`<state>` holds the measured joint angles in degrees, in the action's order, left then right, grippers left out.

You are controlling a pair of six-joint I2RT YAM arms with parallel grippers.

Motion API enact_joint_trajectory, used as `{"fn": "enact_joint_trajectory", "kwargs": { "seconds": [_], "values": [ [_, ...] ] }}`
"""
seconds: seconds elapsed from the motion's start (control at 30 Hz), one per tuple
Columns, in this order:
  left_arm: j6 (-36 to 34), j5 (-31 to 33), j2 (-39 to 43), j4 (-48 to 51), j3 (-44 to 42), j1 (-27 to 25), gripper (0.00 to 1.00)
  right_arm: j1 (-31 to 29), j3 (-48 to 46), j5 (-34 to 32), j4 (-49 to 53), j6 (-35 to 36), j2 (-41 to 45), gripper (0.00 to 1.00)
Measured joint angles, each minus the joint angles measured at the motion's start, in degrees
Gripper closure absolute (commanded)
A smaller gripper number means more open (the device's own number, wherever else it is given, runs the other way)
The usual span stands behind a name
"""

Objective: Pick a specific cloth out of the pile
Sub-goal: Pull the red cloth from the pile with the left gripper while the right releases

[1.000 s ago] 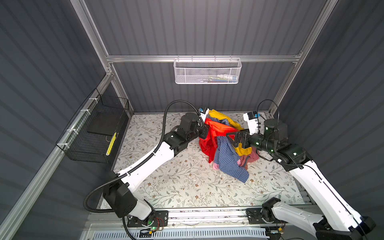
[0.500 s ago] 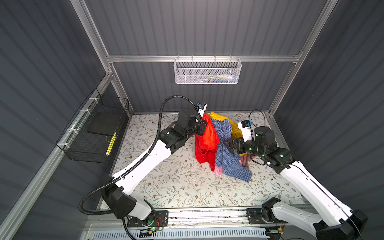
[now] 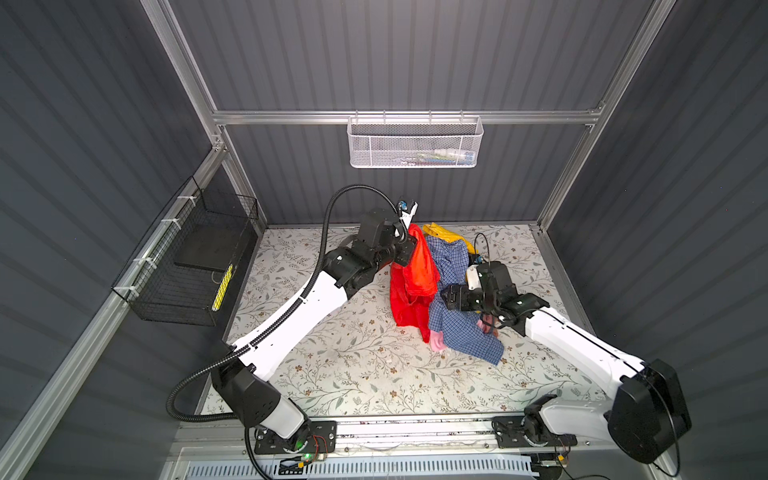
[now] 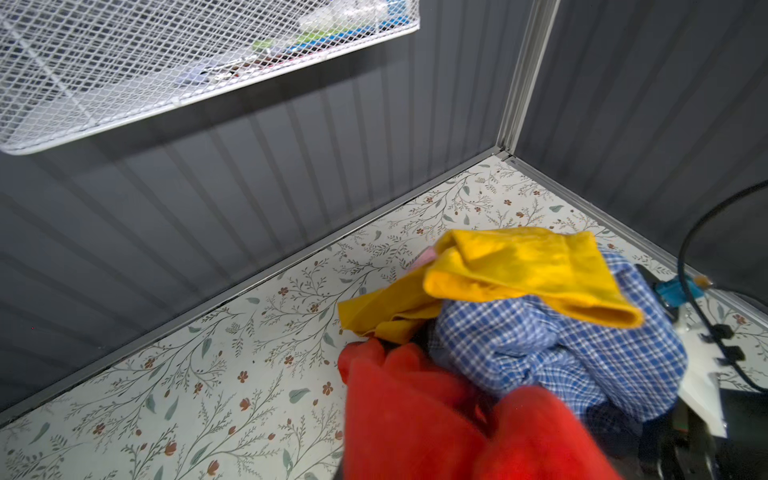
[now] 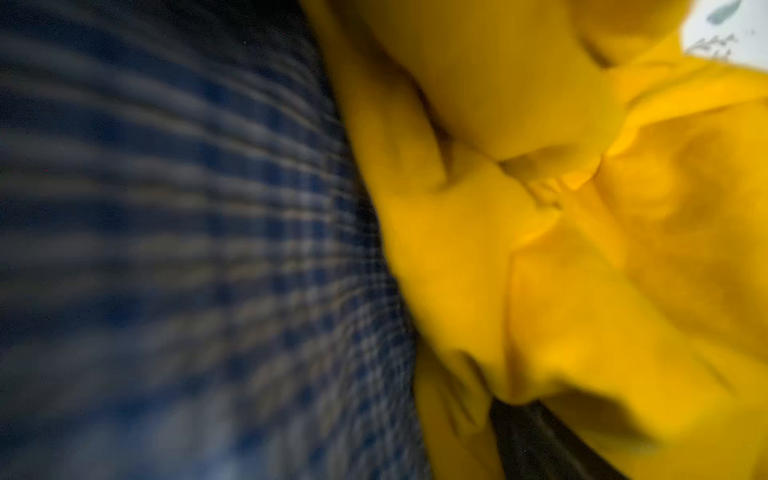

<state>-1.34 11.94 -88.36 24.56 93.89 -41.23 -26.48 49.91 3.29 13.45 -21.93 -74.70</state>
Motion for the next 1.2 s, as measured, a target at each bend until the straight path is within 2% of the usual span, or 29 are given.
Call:
{"fn": "enact_joint_trajectory", "kwargs": {
  "seconds": [0.2, 0.3, 0.6, 0.77, 0.9, 1.07, 1.2],
  "values": [
    [0.02, -0.37, 1.11, 4.31, 1.16, 6.60, 1.00, 1.22, -0.42, -2.49, -3.17, -2.45, -3.26, 0.08],
    [-0.39, 0.81, 1.36, 7.10, 3.04, 7.87, 1.00, 2.05, -1.20, -3.37, -4.52, -3.37, -3.76, 0.07],
    [-5.46, 10.01, 1.36, 13.07, 14.95, 9.53, 1.00, 4.35, -3.63, -3.93, -7.61, -4.28, -4.39, 0.04],
    [-9.46, 15.91, 1.36, 12.48, 25.18, 10.56, 1.00, 5.07, -4.35, -4.42, -7.72, -4.20, -4.39, 0.01],
    [-12.52, 19.71, 1.36, 10.80, 29.77, 10.64, 1.00, 5.07, -4.55, -4.50, -7.85, -3.80, -4.39, 0.01],
    [-15.54, 22.64, 1.36, 9.38, 30.53, 10.64, 1.00, 5.07, -4.59, -4.39, -7.85, -3.52, -4.33, 0.01],
    [-16.48, 24.35, 2.12, 8.22, 27.56, 10.69, 1.00, 5.07, -4.59, -4.24, -7.85, -3.52, -4.31, 0.01]
  ]
}}
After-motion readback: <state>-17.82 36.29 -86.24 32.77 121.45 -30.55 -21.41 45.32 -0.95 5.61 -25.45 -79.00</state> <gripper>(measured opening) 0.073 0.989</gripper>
